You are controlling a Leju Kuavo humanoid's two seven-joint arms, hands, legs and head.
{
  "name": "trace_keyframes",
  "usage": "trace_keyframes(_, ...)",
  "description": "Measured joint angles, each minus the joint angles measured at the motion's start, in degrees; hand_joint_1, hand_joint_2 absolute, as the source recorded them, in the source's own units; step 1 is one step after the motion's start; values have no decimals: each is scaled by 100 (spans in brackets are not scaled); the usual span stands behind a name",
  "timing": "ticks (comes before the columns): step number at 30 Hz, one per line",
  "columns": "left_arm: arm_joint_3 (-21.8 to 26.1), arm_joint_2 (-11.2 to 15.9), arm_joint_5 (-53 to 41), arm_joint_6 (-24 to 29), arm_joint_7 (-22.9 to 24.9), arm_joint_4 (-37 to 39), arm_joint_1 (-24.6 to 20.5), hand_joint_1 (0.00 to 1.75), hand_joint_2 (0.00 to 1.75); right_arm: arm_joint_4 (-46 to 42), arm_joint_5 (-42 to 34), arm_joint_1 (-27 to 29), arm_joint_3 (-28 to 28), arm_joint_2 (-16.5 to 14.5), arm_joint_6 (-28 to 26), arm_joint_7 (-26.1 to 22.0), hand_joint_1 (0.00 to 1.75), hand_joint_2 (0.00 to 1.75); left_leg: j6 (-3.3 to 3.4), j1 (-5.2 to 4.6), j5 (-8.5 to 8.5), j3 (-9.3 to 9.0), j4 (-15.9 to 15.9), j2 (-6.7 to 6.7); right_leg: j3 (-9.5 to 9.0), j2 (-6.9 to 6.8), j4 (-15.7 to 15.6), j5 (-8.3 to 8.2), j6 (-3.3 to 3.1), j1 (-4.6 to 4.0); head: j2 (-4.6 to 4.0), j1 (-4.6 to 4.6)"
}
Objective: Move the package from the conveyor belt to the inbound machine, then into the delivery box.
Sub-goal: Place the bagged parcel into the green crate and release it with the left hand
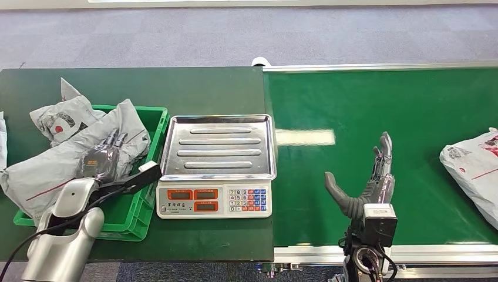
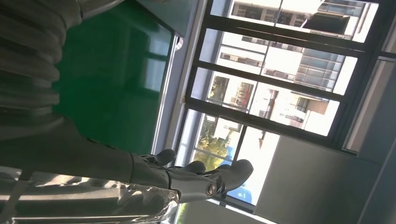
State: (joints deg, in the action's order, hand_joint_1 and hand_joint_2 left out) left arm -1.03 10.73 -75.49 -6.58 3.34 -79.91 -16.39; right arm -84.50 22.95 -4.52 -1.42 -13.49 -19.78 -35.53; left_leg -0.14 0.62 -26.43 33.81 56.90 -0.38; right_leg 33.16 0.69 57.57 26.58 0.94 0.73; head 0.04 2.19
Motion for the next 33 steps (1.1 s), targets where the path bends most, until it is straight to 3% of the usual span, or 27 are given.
trace_keyframes(4, -8, -67, -36, 459, 6, 40, 15, 0, 175, 26, 30, 54, -3, 2, -2, 16, 0, 175, 0, 0, 0, 0, 0, 0, 0, 0, 0, 0, 0, 0, 0, 0)
trace_keyframes(9, 163, -393, 796, 2158, -260, -184, 24, 0, 175, 12, 80, 234, -22, 6, -16, 63, 0, 175, 1, -1, 0, 0, 0, -3, -3, -1, 0, 0, 0, 1, 0, -2)
trace_keyframes(11, 233, -535, 1469, 2829, -728, -324, 70, 0, 175, 11, -41, 311, -33, 13, 28, 52, 0, 175, 0, -2, -2, 1, 0, -3, -3, 0, 0, 0, 0, 1, 0, -1)
trace_keyframes(14, 310, -787, 2760, 4085, -1937, -606, 248, 0, 175, 12, -148, 402, -17, 42, 140, 8, 0, 175, -1, -2, -6, 0, 0, 1, -2, 1, -1, 1, 0, 1, 0, -1)
trace_keyframes(16, 310, -984, 3622, 4484, -2728, -824, 427, 0, 175, 17, -160, 427, 40, 74, 167, -38, 0, 175, -2, -2, -8, 0, 0, 0, -1, 1, -2, 2, 0, 1, 0, 0)
trace_keyframes(19, 161, -1261, 4743, 4463, -3719, -1047, 715, 0, 175, 59, -285, 399, 166, 131, 168, -176, 0, 175, -3, -1, -8, 0, 0, -1, -2, -1, -3, 4, 1, 1, 0, 1)
trace_keyframes(22, -249, -1505, 5539, 4503, -4236, -1110, 877, 0, 175, 164, -398, 290, 324, 177, 168, -273, 0, 175, -2, -1, -7, -1, 0, -3, -5, -1, -3, 4, 2, 1, 0, -1)
trace_keyframes(24, -639, -1631, 6334, 4186, -4314, -1084, 904, 0, 175, 253, -457, 195, 484, 199, 231, -292, 0, 175, -1, -2, -7, -3, 0, -4, -8, -1, -3, 2, 2, 2, 0, 1)
trace_keyframes(27, -1128, -1851, 7697, 2794, -4318, -792, 911, 0, 175, 442, -772, 20, 762, 225, 533, -290, 0, 175, 0, -2, -6, -7, 1, -6, -13, -4, -4, 1, 4, 2, 0, 0)
trace_keyframes(29, -1310, -1980, 8071, 2099, -4318, -535, 917, 0, 175, 574, -927, -75, 901, 237, 674, -278, 0, 175, 0, -2, -5, -8, 1, -6, -13, -3, -4, 0, 4, 2, 0, 0)
trace_keyframes(33, -1438, -2111, 8205, 1847, -4328, -223, 915, 0, 175, 744, -998, -174, 1029, 259, 711, -263, 0, 175, -1, -1, -6, -7, 1, -7, -9, -2, -4, 0, 3, 1, 0, 1)
